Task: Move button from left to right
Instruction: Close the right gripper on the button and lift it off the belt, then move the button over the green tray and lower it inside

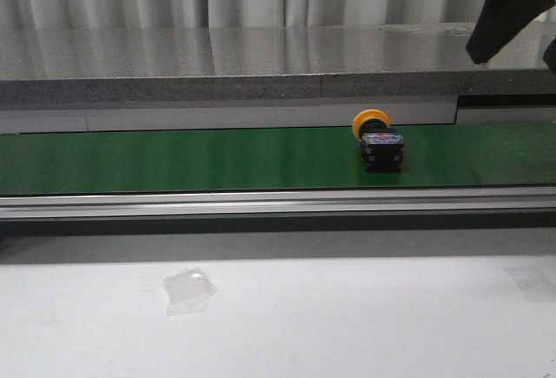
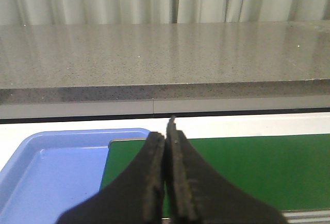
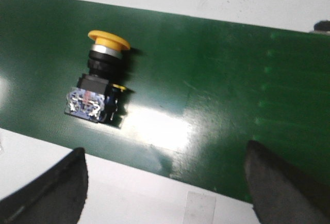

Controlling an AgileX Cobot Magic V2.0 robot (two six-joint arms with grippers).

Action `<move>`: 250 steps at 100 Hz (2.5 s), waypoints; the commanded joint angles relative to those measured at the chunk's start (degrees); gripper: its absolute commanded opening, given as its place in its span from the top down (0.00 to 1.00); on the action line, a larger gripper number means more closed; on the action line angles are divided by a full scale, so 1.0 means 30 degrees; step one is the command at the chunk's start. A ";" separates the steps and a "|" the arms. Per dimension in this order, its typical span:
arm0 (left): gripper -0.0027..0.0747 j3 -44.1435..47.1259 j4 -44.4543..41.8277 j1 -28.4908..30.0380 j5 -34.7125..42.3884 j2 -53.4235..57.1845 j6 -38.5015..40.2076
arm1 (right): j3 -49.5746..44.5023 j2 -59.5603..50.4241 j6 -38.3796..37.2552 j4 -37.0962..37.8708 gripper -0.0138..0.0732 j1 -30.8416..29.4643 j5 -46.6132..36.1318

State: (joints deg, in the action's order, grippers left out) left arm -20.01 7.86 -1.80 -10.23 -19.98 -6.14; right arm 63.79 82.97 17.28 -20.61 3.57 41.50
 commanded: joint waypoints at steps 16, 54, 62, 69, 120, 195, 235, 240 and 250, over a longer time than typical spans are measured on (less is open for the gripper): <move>0.99 -0.0491 0.0210 -0.0174 0.1594 -0.0106 0.0029 | 0.2262 0.1738 0.0505 -0.0427 0.14 0.1060 -0.0974; 0.99 -0.0491 0.0210 -0.0174 0.1594 -0.0106 0.0029 | 0.3036 0.4081 0.0505 0.0741 0.14 0.1635 -0.2441; 0.99 -0.0491 0.0210 -0.0174 0.1594 -0.0106 0.0029 | 0.3059 0.4399 0.0505 0.1350 0.14 0.1635 -0.2541; 0.99 -0.0491 0.0210 -0.0174 0.1594 -0.0106 0.0029 | 0.3059 0.4700 0.0505 0.1628 0.14 0.1635 -0.2533; 0.99 -0.0491 0.0210 -0.0174 0.1594 -0.0106 0.0029 | 0.3240 0.5255 0.0340 0.2119 0.69 0.1618 -0.0371; 0.99 -0.0491 0.0210 -0.0174 0.1630 -0.0106 0.0029 | 0.8224 0.4589 0.0858 0.8429 0.71 -0.5083 0.1192; 0.99 -0.0491 0.0210 -0.0174 0.1630 -0.0106 0.0029 | 0.8224 0.6564 0.2438 0.8391 0.71 -0.7985 -0.0144; 0.99 -0.0491 0.0210 -0.0174 0.1630 -0.0106 0.0029 | 0.8204 0.6870 0.2438 0.8391 0.71 -0.8129 -0.0280; 0.99 -0.0491 0.0210 -0.0174 0.1630 -0.0106 0.0029 | 0.8204 0.7550 0.2438 0.8391 0.71 -0.8449 -0.0360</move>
State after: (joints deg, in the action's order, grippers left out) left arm -20.01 7.86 -1.80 -10.23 -19.81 -6.14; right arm 86.47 106.83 23.82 4.10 -20.74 43.41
